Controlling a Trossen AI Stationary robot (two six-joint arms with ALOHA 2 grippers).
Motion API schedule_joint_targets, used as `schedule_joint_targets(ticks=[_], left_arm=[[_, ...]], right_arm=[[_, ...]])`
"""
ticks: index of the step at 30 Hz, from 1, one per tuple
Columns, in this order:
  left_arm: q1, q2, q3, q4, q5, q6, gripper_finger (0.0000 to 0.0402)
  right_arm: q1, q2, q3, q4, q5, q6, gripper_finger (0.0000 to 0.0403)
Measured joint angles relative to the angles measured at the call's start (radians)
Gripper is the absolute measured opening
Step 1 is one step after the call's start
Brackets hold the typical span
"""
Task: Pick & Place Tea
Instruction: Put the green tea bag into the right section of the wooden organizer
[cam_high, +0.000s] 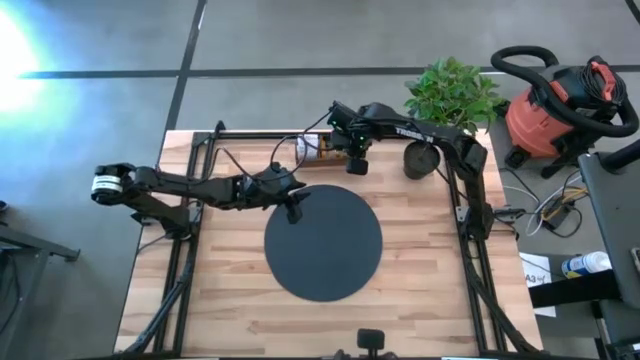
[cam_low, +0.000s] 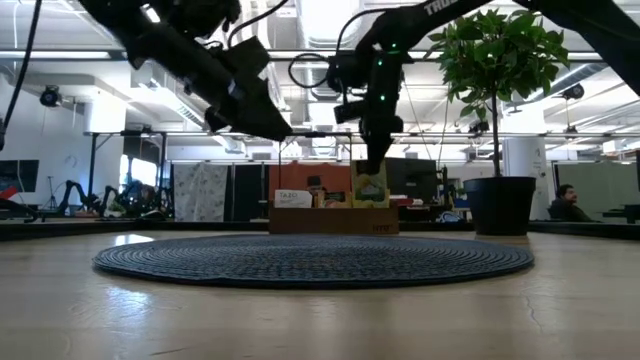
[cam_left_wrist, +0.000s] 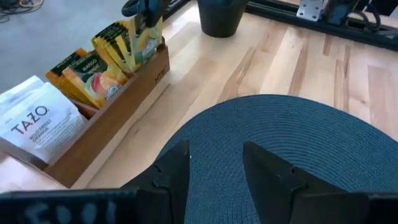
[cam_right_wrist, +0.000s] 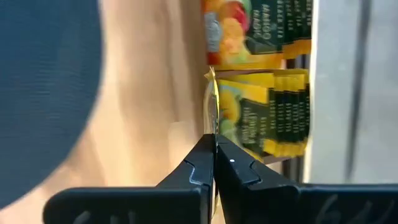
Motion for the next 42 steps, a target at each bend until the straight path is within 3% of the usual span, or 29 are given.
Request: schedule_joint_targets(ticks=[3,19,29,42], left_arm=[[0.0,-0.028,-0.045,0.034,0.0,-0.031,0.0145],[0.0,-0.118,-0.171,0.071,-0.001,-0.116,0.0145],[0.0,-0.121,-0.182,0.075,0.0,-0.123,0.0145],[0.0,-0.121,-0.181,0.074,0.0,-0.123,0.0145]], right_arm=[[-0.001,0.019,0.0,-0.001,0.041,-0.024,0.0008],[-0.039,0.063,0.0,0.025,0.036,-0.02,0.0008],[-0.039,0.064,0.003,-0.062,0.036,-0.017,0.0008],[-0.04,0.119,0.0,-0.012,0.033,-0.017,0.0008]])
